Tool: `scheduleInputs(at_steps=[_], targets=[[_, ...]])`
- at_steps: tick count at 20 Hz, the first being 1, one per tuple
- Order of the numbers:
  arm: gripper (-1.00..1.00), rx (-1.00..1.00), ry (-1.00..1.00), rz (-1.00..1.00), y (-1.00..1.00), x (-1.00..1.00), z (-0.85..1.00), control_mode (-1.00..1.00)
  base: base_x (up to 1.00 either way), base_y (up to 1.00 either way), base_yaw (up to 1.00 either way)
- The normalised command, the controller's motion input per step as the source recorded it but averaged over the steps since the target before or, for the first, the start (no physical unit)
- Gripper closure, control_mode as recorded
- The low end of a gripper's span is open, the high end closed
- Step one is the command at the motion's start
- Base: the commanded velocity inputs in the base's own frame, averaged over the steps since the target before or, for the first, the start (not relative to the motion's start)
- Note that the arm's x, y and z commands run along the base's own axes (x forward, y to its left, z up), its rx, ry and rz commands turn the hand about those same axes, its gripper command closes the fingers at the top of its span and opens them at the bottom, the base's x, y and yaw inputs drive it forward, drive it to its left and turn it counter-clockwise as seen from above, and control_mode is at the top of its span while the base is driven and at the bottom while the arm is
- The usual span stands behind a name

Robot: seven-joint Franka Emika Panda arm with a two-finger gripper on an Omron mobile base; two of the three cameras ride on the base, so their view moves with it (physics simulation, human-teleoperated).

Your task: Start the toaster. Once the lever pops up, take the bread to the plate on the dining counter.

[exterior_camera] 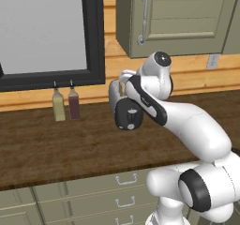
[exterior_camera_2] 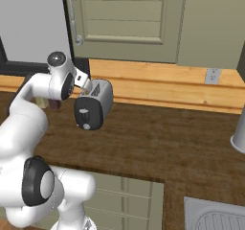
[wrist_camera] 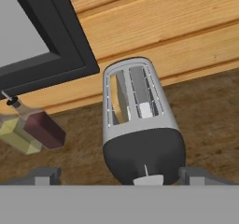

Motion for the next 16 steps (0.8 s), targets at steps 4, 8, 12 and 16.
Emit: scheduleInputs(at_steps=[4, 8, 12, 16], targets=[[-1.00, -0.06, 0.00, 0.00, 0.00, 0.17, -0.08, -1.00, 0.00, 0.00, 0.00], [-1.00, -0.04, 0.00, 0.00, 0.00, 0.20, -0.09, -1.00, 0.00, 0.00, 0.00], [-1.00, 0.00, 0.00, 0.00, 0.00, 0.18, -0.12, -1.00, 0.00, 0.00, 0.00], [-1.00, 0.00, 0.00, 0.01, 0.00, 0.16, -0.13, -1.00, 0.00, 0.00, 0.00]])
